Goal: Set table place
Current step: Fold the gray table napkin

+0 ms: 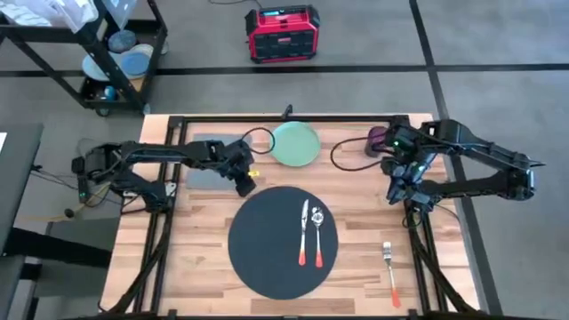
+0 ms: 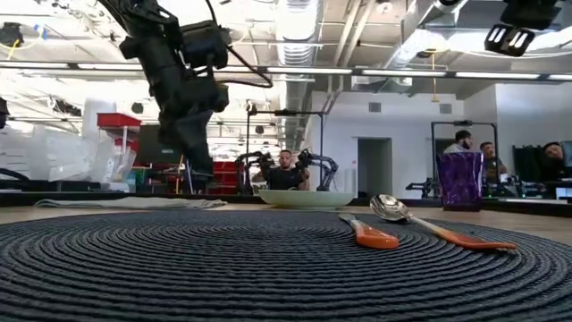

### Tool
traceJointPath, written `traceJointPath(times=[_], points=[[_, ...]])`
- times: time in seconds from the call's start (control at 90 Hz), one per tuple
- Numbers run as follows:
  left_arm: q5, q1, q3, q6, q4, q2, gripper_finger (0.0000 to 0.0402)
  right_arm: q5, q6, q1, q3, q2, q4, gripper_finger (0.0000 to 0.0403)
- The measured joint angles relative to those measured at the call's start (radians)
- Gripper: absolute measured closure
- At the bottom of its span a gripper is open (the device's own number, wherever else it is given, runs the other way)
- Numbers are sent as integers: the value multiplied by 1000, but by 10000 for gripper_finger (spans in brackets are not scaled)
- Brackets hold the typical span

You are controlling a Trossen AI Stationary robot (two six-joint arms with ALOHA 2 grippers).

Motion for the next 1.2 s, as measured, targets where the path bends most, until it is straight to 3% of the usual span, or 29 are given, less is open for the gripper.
traceJointPath(times=[0.211,0.489,0.744,1.056,1.2], points=[[-15,-17,-39,-57,-37,0,239,-6,-3,0,0,-1,-21,304],[-104,-50,-40,-61,-31,34,235,-10,-3,0,0,-6,-21,303],[45,-80,14,-50,-13,213,235,-28,-2,0,0,-7,-25,303],[-109,-76,49,-60,-46,237,235,-51,32,0,0,-13,-23,303],[-116,-76,61,-206,-77,240,235,-52,49,1,0,-36,-26,303]])
